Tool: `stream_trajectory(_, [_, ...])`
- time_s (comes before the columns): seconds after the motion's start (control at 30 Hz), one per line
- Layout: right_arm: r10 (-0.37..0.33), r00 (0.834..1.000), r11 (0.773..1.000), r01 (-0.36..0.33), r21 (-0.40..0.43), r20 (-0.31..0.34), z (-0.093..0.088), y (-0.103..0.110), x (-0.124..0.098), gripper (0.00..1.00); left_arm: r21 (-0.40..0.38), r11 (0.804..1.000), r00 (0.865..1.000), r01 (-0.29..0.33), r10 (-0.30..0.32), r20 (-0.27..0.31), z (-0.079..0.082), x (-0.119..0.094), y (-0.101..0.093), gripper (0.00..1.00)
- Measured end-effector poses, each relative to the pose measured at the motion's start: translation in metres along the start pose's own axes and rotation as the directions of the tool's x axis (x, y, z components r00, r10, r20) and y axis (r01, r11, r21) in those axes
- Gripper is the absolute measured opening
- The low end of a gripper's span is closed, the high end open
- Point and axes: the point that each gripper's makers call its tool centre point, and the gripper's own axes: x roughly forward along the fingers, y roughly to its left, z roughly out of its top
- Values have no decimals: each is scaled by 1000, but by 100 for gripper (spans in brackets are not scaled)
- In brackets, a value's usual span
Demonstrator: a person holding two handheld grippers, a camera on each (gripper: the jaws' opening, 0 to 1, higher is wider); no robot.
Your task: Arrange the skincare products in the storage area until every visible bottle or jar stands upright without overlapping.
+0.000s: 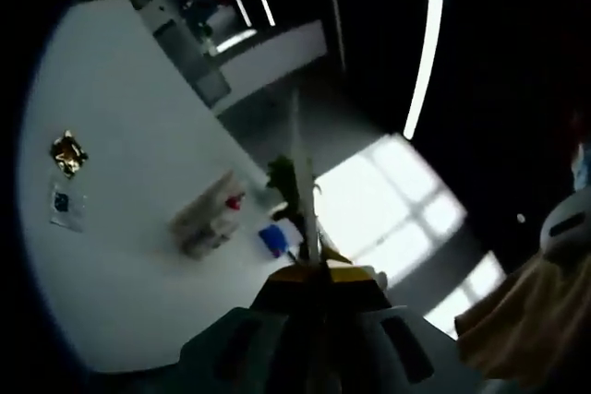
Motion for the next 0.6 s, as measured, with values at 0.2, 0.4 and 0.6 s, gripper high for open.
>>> stream_trajectory(0.2, [-36,999,999,35,-42,-35,-1,-13,1,37,-37,999,999,-33,33,4,2,4,16,0])
stream_trajectory(0.4, [-88,991,989,74,-128,-101,-7,-28,-1,53,-90,994,998,-59,61,14,6,13,36,0])
stream_trajectory(0.6, [-169,975,969,137,-205,-147,-10,-49,-6,67,-116,988,995,-103,103,-11,3,23,59,0])
